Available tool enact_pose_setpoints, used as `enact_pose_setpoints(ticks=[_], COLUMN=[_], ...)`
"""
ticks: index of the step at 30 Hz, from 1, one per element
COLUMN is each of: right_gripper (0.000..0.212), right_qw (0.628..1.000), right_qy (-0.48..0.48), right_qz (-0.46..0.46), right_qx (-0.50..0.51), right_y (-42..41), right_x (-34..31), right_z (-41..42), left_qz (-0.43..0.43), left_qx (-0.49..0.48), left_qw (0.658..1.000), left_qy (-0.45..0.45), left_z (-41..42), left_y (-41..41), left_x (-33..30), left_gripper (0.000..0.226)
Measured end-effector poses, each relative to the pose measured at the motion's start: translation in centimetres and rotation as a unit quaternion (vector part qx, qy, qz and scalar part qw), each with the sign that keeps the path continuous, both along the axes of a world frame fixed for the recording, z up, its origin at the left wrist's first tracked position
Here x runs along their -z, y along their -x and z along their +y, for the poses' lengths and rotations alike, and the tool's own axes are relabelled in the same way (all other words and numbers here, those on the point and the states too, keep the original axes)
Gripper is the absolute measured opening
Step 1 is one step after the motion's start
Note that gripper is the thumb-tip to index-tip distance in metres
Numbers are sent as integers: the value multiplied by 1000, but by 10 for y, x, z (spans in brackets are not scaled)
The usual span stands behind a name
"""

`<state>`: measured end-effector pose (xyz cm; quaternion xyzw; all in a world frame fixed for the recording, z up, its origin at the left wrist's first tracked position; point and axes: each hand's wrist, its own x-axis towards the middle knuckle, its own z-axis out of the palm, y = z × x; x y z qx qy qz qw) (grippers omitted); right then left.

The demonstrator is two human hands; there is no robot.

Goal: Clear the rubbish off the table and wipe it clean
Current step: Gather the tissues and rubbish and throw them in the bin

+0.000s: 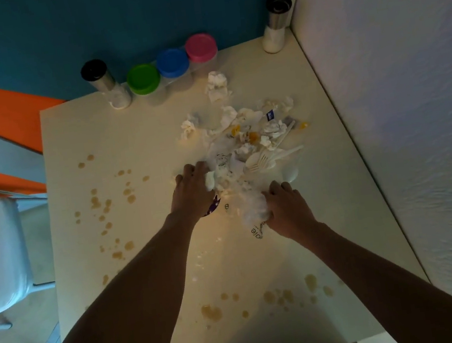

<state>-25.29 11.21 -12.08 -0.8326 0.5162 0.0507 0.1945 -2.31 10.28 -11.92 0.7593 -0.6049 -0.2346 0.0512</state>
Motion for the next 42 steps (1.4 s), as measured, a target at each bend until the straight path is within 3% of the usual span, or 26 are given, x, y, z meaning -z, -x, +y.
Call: enact_pose_setpoints(ticks=[5,8,12,17,19,21,25,29,32,35,38,42], right_gripper=[56,67,62,41,26,25,57,11,7,14,36,29], right_qw=[984,953,894,846,838,819,817,809,807,815,815,844], right_qy=[1,-20,-26,50,58,44,39,3,-5,-61,-132,-173], right_qz=[-121,-223,-347,-471,-466,-479,-508,-527,-529,-496,-435,-339], right_qx=[130,206,281,246,277,312,270,262,262,292,359,378], right_y=[4,8,10,6,5,5,10,15,18,22,22,24], right_x=[-17,-33,-56,-90,-94,-97,-109,-121,-122,-111,-97,-82], right_z=[-15,-24,-33,-46,-51,-56,-73,-75,-76,-78,-77,-78], left_qz=[44,54,56,72,90,103,111,107,108,111,112,113], left_qx=[-46,-72,-96,-109,-113,-117,-123,-131,-133,-131,-128,-127], left_qw=[998,996,994,991,988,986,983,983,982,982,982,983], left_qy=[3,4,15,40,52,63,72,75,72,74,78,76], left_z=[-1,1,6,14,17,20,24,27,30,32,34,35], left_y=[-1,-3,-7,-11,-12,-12,-13,-13,-12,-9,-5,-4], left_x=[-7,-11,-14,-18,-20,-22,-26,-27,-27,-26,-24,-21], left_gripper=[55,52,48,47,47,47,46,45,43,41,40,42])
